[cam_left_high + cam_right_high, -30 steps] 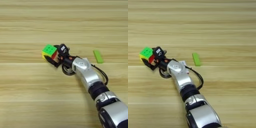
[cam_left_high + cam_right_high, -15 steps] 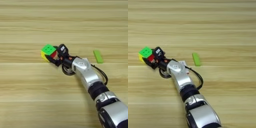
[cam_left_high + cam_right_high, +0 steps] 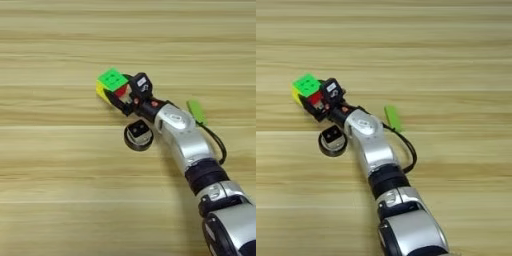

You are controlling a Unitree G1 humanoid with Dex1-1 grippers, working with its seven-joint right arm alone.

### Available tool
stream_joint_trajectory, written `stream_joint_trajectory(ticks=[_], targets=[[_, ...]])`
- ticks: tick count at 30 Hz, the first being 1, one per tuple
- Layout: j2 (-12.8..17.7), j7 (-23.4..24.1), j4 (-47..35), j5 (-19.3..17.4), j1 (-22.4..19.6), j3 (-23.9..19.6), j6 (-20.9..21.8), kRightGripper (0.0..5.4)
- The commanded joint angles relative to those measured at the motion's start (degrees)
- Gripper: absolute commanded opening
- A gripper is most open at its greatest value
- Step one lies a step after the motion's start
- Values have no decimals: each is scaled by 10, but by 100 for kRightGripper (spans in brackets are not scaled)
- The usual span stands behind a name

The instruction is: Move the objects on the table

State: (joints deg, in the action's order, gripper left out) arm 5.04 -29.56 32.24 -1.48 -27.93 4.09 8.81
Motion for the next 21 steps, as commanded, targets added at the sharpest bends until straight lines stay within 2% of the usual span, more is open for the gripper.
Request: stream_joint_trajectory(ticks=[1,6,12,17,21], targets=[[32,20,-66,-25,-38,-40,-7,334],[76,35,-104,-41,-9,-90,-20,334],[129,69,-127,-49,49,-158,-33,334],[149,96,-148,-61,100,-202,-41,334],[160,108,-150,-68,114,-223,-45,334]])
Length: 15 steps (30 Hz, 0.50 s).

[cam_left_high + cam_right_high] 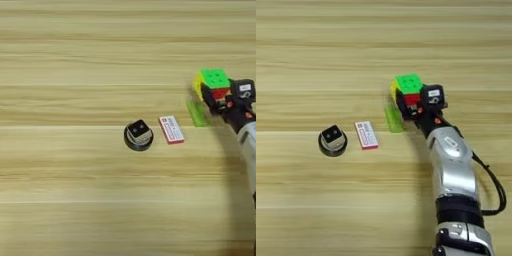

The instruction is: Move the objects on the table

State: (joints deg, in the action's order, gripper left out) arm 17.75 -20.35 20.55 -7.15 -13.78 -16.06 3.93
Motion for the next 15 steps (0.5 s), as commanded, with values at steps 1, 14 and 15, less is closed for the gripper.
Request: stream_joint_trajectory(ticks=[1,14,15], targets=[[37,18,-30,-14,-28,-28,4,334],[51,32,79,-12,-36,-43,34,334],[50,31,86,-12,-37,-41,37,334]])
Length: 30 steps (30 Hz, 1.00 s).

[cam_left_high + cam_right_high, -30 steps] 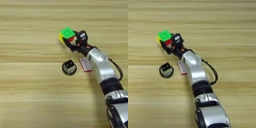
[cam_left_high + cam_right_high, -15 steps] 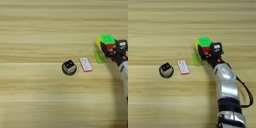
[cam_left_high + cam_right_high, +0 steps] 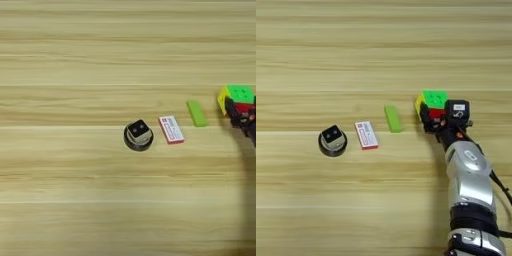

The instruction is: Move the objects on the table

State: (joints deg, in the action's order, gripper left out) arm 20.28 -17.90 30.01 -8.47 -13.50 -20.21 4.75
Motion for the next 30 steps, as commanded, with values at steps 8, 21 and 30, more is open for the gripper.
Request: stream_joint_trajectory(ticks=[8,21,30], targets=[[19,6,20,0,-44,10,45,334],[11,13,-19,-3,-30,20,47,485],[6,26,-130,3,-7,28,45,535]])
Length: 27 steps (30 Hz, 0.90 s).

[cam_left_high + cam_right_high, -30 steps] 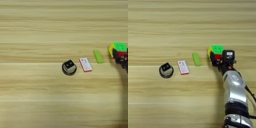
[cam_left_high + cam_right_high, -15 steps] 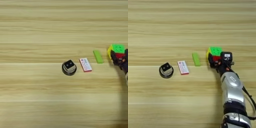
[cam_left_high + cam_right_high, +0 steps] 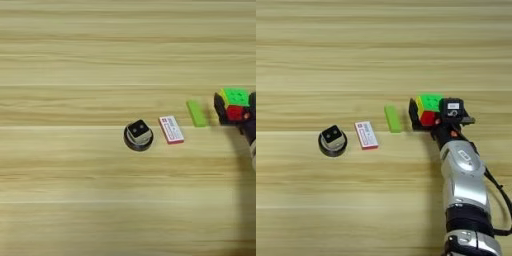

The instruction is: Move the objects on the table

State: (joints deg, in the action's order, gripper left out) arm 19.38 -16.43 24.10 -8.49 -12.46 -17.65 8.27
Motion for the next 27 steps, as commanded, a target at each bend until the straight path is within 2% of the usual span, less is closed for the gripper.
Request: stream_joint_trajectory(ticks=[1,6,12,27], targets=[[15,12,-87,2,-14,3,6,535],[-2,4,-167,2,11,32,-17,535],[-35,-22,-252,14,61,108,-35,535],[-71,-65,-314,32,129,213,-43,535]])
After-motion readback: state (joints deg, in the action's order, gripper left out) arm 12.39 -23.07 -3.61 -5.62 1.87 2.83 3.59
